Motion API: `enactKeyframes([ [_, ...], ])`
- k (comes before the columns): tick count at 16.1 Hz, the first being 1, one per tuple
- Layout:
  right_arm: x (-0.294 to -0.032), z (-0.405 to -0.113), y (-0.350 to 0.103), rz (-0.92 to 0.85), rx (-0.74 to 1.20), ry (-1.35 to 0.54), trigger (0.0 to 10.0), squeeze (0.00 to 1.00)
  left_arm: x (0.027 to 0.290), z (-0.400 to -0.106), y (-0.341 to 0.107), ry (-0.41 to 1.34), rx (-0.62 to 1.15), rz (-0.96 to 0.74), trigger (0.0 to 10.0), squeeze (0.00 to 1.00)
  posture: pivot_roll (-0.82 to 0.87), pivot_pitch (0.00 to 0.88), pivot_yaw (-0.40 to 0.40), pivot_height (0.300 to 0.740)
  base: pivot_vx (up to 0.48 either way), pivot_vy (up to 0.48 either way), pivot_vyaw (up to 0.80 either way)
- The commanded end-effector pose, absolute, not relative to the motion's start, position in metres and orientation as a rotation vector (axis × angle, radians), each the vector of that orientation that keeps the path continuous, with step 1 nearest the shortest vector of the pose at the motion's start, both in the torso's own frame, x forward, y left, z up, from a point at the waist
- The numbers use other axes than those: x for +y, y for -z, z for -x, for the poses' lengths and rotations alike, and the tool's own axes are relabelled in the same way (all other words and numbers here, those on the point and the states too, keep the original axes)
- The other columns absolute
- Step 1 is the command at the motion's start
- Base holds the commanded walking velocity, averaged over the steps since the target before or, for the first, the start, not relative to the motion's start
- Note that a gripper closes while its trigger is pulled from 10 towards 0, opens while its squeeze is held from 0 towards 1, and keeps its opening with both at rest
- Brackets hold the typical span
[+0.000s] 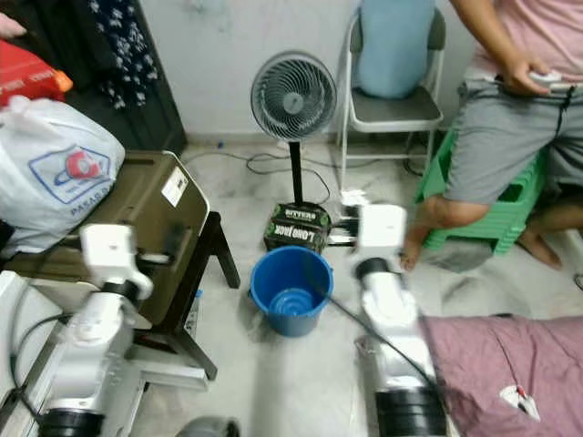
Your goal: Clean up the room
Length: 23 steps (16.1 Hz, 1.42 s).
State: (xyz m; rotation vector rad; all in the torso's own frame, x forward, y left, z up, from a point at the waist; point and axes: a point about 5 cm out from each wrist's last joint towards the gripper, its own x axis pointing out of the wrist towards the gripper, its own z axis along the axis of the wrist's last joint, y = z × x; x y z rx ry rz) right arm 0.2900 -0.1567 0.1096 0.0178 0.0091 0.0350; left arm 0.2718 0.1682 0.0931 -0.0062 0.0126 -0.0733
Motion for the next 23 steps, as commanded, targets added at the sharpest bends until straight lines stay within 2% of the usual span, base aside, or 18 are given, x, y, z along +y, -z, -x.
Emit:
enactKeyframes([
  [1,-0.1479,-0.2924,-0.1144,-0.032,-0.007,-0.052,10.0,0.00,0.1755,-0.2723,-0.0962,0.064,0.003,0.001,10.0,0.00,-0.05,0.000,0.020,0.740,0.000,0.000,0.00],
  [4,-0.1463,-0.2928,-0.1154,-0.031,-0.011,-0.067,10.0,0.00,0.1742,-0.2721,-0.0975,0.083,-0.008,0.010,10.0,0.00,-0.05,0.000,0.020,0.740,0.000,0.000,0.00],
  [8,-0.1465,-0.2925,-0.1158,-0.033,-0.013,-0.062,10.0,0.00,0.1735,-0.2720,-0.0978,0.090,-0.009,0.011,10.0,0.00,-0.05,0.000,0.021,0.740,0.277,0.000,0.57],
  [18,-0.1461,-0.2922,-0.1151,-0.036,-0.008,-0.060,10.0,0.00,0.1735,-0.2722,-0.0986,0.101,-0.012,0.014,10.0,0.00,-0.05,0.000,0.023,0.740,0.325,0.000,0.00],
  [20,-0.1459,-0.2921,-0.1148,-0.034,-0.008,-0.061,10.0,0.00,0.1749,-0.2727,-0.0980,0.078,-0.005,0.000,10.0,0.00,-0.05,0.000,0.024,0.740,0.000,0.000,0.00],
  [23,-0.1454,-0.2917,-0.1145,-0.029,-0.010,-0.066,10.0,0.00,0.1752,-0.2734,-0.0974,0.074,-0.001,0.002,10.0,0.00,-0.05,0.000,0.024,0.740,0.000,0.000,0.72],
])
